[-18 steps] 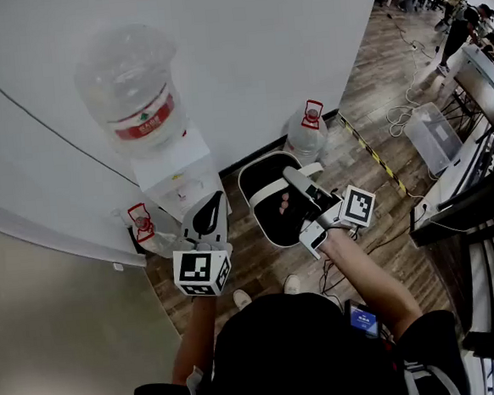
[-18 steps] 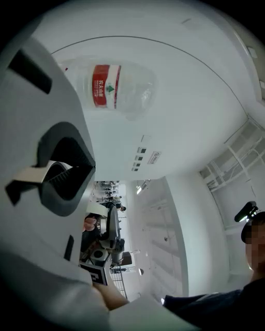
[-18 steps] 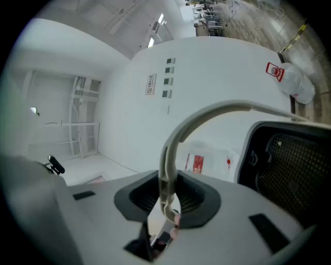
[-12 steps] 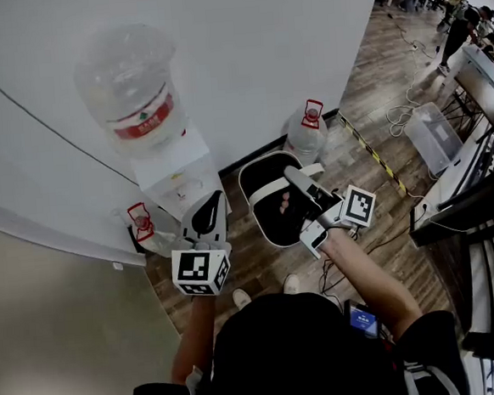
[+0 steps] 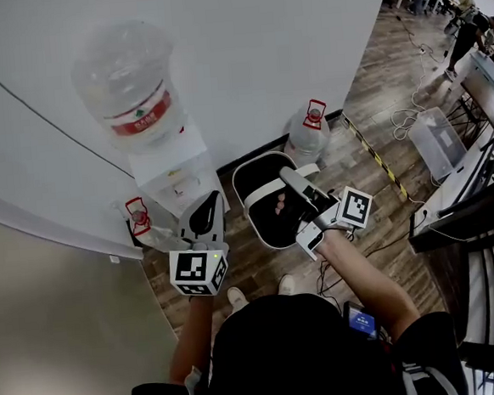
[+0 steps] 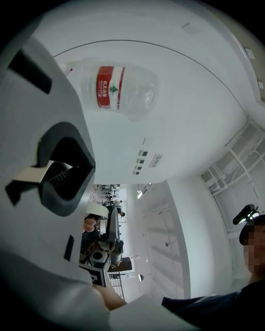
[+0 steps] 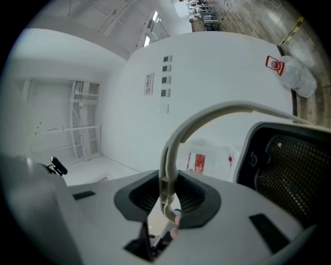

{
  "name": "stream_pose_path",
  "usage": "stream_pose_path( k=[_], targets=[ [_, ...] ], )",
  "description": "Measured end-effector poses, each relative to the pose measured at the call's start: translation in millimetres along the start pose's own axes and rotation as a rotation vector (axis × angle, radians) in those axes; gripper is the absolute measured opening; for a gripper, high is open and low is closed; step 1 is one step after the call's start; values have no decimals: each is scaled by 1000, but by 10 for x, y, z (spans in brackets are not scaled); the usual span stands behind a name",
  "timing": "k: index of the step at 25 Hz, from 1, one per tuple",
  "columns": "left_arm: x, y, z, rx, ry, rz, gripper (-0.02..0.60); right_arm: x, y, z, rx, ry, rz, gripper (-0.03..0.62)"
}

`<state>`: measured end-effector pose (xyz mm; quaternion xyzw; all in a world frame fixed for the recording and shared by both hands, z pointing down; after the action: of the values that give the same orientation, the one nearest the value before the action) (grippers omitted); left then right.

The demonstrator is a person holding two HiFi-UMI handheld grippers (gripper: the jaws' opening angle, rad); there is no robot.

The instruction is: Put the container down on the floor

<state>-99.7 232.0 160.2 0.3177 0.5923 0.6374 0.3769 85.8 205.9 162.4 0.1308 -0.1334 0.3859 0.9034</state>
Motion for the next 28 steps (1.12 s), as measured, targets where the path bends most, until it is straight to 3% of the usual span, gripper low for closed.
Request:
stream_pose_path(
  k=[17, 28],
  targets=[
    [-362, 69, 376, 22, -113, -24, 18, 176, -518, 218, -18, 8, -116, 91],
    [-859, 210, -103, 45, -94, -37, 18, -360, -734, 569, -36, 32, -117, 91]
  ],
)
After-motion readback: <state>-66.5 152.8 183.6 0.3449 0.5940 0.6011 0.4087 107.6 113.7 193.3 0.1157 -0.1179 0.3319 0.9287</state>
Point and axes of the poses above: the fingertips, and each gripper's own axes: x backward along the fingers, z to its right, y out of its underside, the point moved 4 cm from there along x, backward along the fingers, and after that the axes turned 5 degrees about -x, right-handed, at the moved point
